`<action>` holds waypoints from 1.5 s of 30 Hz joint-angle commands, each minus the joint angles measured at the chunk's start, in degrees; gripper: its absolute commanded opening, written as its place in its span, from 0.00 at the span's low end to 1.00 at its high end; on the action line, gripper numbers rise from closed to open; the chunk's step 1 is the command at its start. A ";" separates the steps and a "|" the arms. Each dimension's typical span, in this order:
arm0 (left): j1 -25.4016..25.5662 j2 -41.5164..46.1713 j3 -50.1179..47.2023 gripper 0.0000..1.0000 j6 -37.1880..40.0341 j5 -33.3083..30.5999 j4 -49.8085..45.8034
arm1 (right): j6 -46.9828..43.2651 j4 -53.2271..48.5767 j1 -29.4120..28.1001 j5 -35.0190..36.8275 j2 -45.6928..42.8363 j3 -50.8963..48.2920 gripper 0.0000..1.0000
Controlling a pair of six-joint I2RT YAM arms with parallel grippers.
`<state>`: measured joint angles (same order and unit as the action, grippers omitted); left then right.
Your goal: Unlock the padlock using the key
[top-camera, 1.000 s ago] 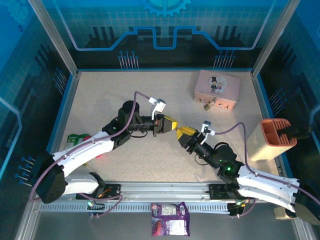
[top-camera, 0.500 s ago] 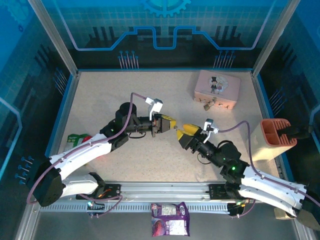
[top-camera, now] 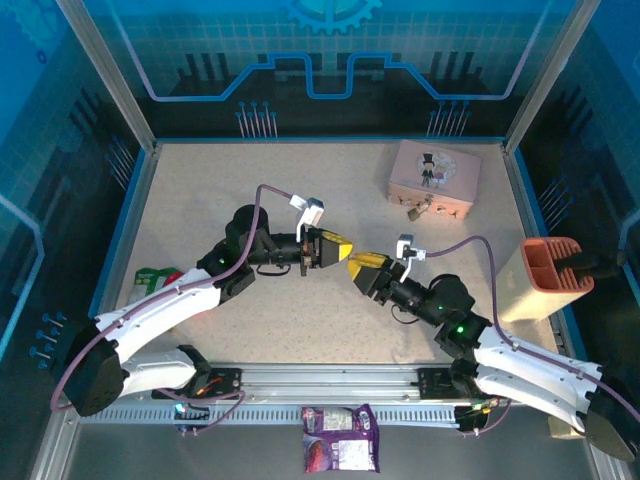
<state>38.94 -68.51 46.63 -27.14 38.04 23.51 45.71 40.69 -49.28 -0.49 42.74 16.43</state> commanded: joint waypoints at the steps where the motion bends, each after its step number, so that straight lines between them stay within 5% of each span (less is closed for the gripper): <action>1: -0.11 1.29 -0.72 0.00 -0.88 2.02 2.24 | 0.05 4.44 0.50 -1.75 0.15 1.19 0.36; 27: -0.11 -1.09 -0.06 0.00 -0.44 2.13 2.22 | -1.00 -1.74 0.54 -1.05 -2.10 3.01 0.00; 30: -0.10 -1.22 0.68 0.15 1.30 -1.35 -1.22 | -1.23 -11.12 0.50 2.69 -4.18 5.07 0.00; 37: -0.95 -2.58 6.92 0.56 6.64 -21.61 -16.37 | -4.75 -53.22 -0.17 20.67 -10.66 17.79 0.00; 45: -1.28 -19.79 23.97 0.63 5.66 -35.47 -29.01 | -3.92 -82.48 -1.24 30.89 -13.94 31.54 0.00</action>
<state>37.98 -83.22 66.43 -21.47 9.54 1.19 41.95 -25.19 -49.69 23.46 30.04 43.92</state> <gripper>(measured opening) 0.632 0.060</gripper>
